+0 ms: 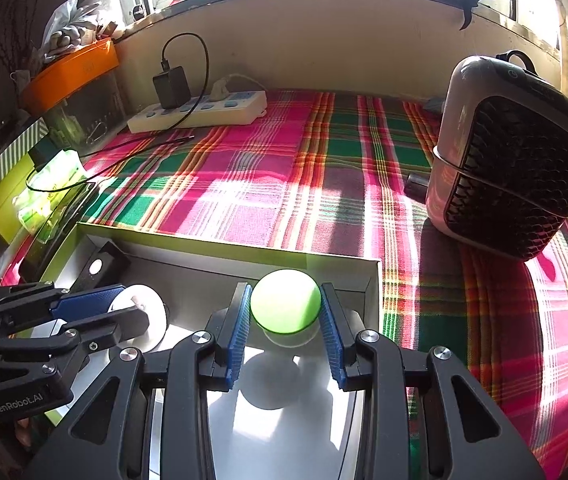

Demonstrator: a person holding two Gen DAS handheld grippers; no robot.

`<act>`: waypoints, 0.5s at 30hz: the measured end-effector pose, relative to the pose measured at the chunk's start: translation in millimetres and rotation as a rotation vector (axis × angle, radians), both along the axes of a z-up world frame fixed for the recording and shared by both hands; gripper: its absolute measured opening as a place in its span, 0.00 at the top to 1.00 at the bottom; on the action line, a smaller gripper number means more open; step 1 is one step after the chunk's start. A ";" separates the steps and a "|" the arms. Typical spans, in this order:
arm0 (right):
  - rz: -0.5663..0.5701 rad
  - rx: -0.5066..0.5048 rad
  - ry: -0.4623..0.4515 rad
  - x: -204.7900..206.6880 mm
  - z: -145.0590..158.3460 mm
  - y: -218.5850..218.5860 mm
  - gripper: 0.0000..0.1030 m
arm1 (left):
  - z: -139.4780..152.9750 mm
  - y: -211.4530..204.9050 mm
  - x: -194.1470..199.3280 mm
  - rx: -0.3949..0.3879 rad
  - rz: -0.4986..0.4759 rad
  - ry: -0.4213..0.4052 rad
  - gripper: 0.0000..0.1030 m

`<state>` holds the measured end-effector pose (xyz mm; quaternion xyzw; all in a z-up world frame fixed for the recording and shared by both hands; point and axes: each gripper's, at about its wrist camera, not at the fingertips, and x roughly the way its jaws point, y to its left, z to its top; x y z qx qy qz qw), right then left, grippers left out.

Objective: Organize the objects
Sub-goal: 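Lower the figurine and the green knob into the box and open both grippers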

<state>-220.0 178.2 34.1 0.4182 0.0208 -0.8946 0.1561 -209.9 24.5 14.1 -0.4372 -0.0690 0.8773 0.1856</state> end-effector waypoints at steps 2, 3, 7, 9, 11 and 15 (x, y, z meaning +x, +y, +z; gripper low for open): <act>0.000 0.000 0.002 0.6 0.0 0.0 0.65 | 0.3 0.1 0.7 -0.003 0.003 0.001 0.72; 0.001 -0.001 0.003 1.1 0.0 0.0 0.63 | 0.4 0.2 1.1 -0.004 0.004 0.001 0.72; 0.009 0.001 0.010 3.5 1.5 -1.2 0.55 | 0.6 -0.4 1.9 -0.006 0.007 -0.001 0.70; 0.007 0.004 0.013 5.0 1.6 -1.6 0.54 | 1.3 -0.9 3.0 -0.004 0.010 -0.001 0.70; 0.005 -0.001 0.012 6.7 1.8 -0.7 0.54 | 2.2 -1.2 4.7 -0.003 0.013 0.000 0.70; -0.004 -0.016 0.014 10.8 2.8 2.3 0.54 | 6.0 -1.0 10.7 -0.003 0.018 0.010 0.70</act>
